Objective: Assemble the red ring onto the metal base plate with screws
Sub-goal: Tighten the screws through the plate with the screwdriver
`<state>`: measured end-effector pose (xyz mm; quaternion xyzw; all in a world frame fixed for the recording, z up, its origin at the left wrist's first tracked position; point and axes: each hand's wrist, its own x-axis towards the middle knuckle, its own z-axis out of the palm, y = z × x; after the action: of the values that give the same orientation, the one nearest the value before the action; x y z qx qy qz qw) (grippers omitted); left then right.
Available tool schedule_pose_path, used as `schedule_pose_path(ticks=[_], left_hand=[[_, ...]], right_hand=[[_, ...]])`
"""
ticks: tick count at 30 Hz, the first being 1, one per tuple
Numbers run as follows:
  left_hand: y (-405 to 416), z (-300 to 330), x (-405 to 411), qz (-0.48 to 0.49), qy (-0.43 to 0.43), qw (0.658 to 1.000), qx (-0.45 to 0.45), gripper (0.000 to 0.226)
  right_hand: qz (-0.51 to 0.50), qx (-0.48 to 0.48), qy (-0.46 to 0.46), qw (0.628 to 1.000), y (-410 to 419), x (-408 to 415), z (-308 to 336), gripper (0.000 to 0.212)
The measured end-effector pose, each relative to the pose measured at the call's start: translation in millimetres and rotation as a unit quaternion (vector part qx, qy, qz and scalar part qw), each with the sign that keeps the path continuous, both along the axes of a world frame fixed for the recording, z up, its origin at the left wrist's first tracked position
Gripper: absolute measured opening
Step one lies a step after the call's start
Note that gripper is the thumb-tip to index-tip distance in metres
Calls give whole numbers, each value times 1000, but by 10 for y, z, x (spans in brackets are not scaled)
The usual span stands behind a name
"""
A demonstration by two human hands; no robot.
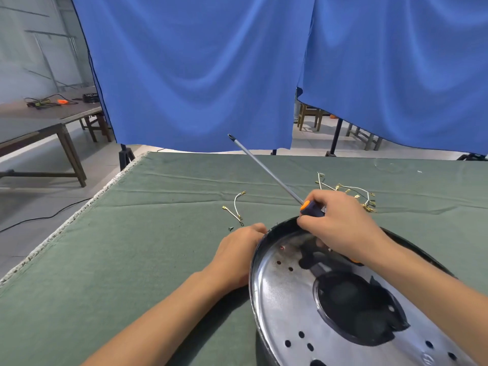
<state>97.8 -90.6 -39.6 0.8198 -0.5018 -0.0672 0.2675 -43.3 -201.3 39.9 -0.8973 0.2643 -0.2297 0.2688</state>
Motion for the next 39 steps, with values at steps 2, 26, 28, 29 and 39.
schedule_pose_path(ticks=[2,26,28,29,39], left_hand=[[-9,2,23,-10,-18,999,36,19],[399,126,60,85,283,911,-288,14],[405,167,49,81,301,898,-311,14],[397,202,39,80,307,894,-316,15],[385,552,-148,56,268,900,-338,16]], right_hand=[[10,-1,12,1000,3,8,-14,13],[131,-108,343,924,-303,1030,102,13],[146,-72,346,924,-292,1051,9,11],[152,-57,338,927,-280,1042,-9,8],[229,151,59,960,50,369,400,14]])
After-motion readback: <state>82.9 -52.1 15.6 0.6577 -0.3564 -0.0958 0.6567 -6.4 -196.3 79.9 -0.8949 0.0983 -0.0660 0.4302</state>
